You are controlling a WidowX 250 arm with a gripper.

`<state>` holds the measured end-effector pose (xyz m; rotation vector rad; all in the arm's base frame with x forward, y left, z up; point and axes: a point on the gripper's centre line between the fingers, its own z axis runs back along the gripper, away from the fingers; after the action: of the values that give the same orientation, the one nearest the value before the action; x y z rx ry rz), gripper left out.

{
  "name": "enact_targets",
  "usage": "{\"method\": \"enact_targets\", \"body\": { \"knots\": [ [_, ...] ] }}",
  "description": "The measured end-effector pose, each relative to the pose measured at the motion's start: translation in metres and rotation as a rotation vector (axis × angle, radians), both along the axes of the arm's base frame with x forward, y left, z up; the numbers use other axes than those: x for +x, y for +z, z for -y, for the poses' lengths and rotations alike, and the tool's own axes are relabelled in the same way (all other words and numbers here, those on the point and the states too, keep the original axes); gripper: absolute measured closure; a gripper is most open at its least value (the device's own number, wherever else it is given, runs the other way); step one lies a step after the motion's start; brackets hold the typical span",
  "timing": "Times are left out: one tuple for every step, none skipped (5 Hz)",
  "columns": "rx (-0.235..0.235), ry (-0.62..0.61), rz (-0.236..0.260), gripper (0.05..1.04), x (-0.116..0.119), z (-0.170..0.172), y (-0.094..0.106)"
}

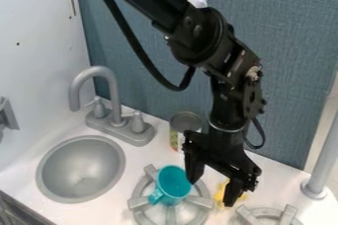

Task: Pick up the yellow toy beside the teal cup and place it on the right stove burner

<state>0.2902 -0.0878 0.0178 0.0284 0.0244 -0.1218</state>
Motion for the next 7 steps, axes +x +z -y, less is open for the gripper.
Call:
{"method": "enact_targets", "body": {
  "knots": [
    [0.009, 0.002, -0.028, 0.083, -0.003, -0.001, -0.009],
    [0.003, 0.075, -0.005, 0.083, 0.030, -0.010, -0.021],
    [0.008, 0.120, 0.022, 0.083, 0.062, -0.023, -0.043],
    [0.030, 0.107, 0.021, 0.083, 0.088, -0.022, -0.062],
    [0.026, 0.066, 0.001, 0.083, 0.100, -0.018, -0.080],
    [0.034, 0.049, -0.040, 0.083, 0.105, -0.016, -0.093],
    [0.005, 0.028, -0.075, 0.083, 0.099, -0.012, -0.116]
  ]
}}
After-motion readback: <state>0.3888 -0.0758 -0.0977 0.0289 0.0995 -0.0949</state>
